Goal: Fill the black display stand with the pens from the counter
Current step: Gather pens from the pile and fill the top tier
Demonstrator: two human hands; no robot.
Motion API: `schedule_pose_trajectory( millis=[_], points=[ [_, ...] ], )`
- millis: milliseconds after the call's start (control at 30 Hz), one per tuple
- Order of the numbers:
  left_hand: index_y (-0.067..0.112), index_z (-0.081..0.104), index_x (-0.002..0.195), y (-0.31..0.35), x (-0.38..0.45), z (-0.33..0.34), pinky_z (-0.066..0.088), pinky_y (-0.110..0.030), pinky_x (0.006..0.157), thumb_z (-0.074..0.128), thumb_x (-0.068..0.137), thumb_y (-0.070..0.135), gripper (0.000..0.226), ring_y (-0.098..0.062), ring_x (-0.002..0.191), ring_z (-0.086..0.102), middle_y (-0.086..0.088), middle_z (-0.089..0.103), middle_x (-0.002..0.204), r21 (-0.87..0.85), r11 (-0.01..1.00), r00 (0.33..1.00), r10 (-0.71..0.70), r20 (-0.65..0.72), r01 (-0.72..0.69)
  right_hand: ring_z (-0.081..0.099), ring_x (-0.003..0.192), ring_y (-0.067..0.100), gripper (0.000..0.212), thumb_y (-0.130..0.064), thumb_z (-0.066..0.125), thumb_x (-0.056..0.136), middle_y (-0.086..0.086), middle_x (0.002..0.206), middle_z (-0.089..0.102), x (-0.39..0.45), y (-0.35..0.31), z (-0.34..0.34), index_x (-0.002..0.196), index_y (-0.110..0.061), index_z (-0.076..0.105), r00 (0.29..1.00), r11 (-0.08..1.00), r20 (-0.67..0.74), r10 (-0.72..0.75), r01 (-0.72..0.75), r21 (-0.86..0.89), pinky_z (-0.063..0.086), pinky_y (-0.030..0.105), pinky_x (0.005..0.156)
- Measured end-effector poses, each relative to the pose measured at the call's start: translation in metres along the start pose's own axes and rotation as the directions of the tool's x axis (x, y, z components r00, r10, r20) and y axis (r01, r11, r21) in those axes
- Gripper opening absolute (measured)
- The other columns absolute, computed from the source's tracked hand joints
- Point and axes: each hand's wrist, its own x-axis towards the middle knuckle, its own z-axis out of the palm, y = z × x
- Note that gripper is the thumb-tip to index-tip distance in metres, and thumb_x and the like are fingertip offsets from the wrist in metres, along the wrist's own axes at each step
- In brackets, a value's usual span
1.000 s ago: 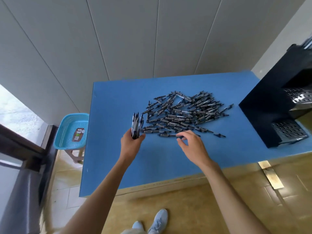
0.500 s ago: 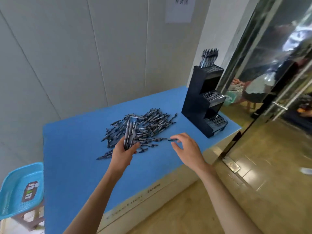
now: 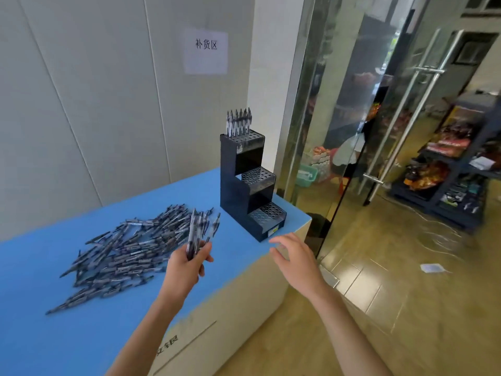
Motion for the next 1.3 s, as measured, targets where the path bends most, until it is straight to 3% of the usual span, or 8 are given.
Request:
schedule_pose_trajectory(
  millis=[100,233,400,767,900,1067,1200,1300],
  points=[
    [0.013,0.066,0.106,0.006,-0.005,0.046,0.036,-0.028,0.049,0.063,0.101,0.032,0.02,-0.018,0.057,0.047,-0.008,0.072,0.084,-0.02,1.0,1.0,-0.005,-0.024,0.004,0.054,0.109,-0.004,0.027,-0.033,0.055,0.101,-0.018,0.123,0.057,0.002,0.033,-0.028,0.127,-0.03,0.063,1.0,1.0,0.007,-0.025,0.025,0.013,0.047,0.021,0.094],
    [0.006,0.061,0.107,0.017,-0.009,0.099,0.035,-0.027,0.047,0.06,0.103,0.026,0.02,-0.017,0.055,0.045,-0.013,0.071,0.087,-0.061,0.998,0.998,-0.019,-0.063,0.015,0.054,0.109,-0.004,0.026,-0.029,0.056,0.101,-0.017,0.123,0.057,0.01,0.073,-0.064,0.126,-0.028,0.063,0.998,0.997,0.016,-0.067,0.067,0.024,0.046,0.019,0.094],
    [-0.006,0.061,0.1,0.03,-0.01,0.144,0.029,-0.031,0.048,0.061,0.102,0.024,0.03,-0.021,0.055,0.038,-0.014,0.051,0.07,-0.135,0.991,0.991,-0.017,-0.133,-0.001,0.055,0.109,-0.001,0.027,-0.029,0.055,0.101,-0.015,0.124,0.057,0.028,0.106,-0.092,0.127,-0.027,0.063,0.993,0.992,0.03,-0.119,0.117,0.046,0.045,0.02,0.093],
    [0.001,0.068,0.09,0.054,0.05,0.201,0.026,-0.025,0.047,0.063,0.102,0.026,0.029,-0.014,0.05,0.033,-0.006,0.053,0.065,-0.167,0.979,0.962,0.067,-0.265,-0.114,0.057,0.106,0.003,0.024,-0.031,0.056,0.101,-0.015,0.116,0.058,0.133,0.125,-0.1,0.123,-0.028,0.065,0.959,0.956,0.059,-0.279,0.271,0.112,0.043,0.023,0.088],
    [-0.001,0.069,0.092,0.057,0.094,0.216,0.026,-0.022,0.045,0.063,0.102,0.026,0.029,-0.013,0.048,0.03,-0.001,0.041,0.055,-0.18,0.976,0.952,0.066,-0.298,-0.124,0.055,0.104,0.002,0.025,-0.032,0.054,0.102,-0.014,0.116,0.057,0.184,0.123,-0.099,0.125,-0.028,0.064,0.939,0.942,0.097,-0.329,0.319,0.109,0.04,0.021,0.086],
    [0.005,0.068,0.102,0.071,0.143,0.225,0.031,-0.019,0.044,0.065,0.1,0.02,0.016,-0.009,0.048,0.038,0.0,0.069,0.076,-0.236,0.959,0.929,0.062,-0.365,-0.157,0.059,0.104,0.005,0.025,-0.03,0.055,0.101,-0.014,0.114,0.059,0.252,0.118,-0.098,0.124,-0.026,0.066,0.902,0.913,0.146,-0.407,0.393,0.111,0.045,0.025,0.09],
    [0.012,0.071,0.098,0.08,0.176,0.225,0.034,-0.02,0.047,0.068,0.098,0.02,0.009,-0.011,0.052,0.041,-0.008,0.07,0.085,-0.225,0.959,0.909,0.07,-0.41,-0.175,0.06,0.105,0.008,0.024,-0.031,0.057,0.101,-0.01,0.117,0.063,0.298,0.114,-0.094,0.122,-0.024,0.067,0.886,0.896,0.146,-0.44,0.423,0.136,0.048,0.029,0.093],
    [0.009,0.072,0.101,0.082,0.197,0.226,0.034,-0.02,0.046,0.071,0.096,0.02,0.013,-0.014,0.055,0.04,-0.013,0.055,0.079,-0.23,0.959,0.893,0.047,-0.448,-0.167,0.062,0.104,0.006,0.023,-0.029,0.058,0.1,-0.011,0.117,0.065,0.325,0.113,-0.089,0.121,-0.024,0.068,0.883,0.885,0.145,-0.447,0.412,0.219,0.048,0.027,0.094]
  ],
)
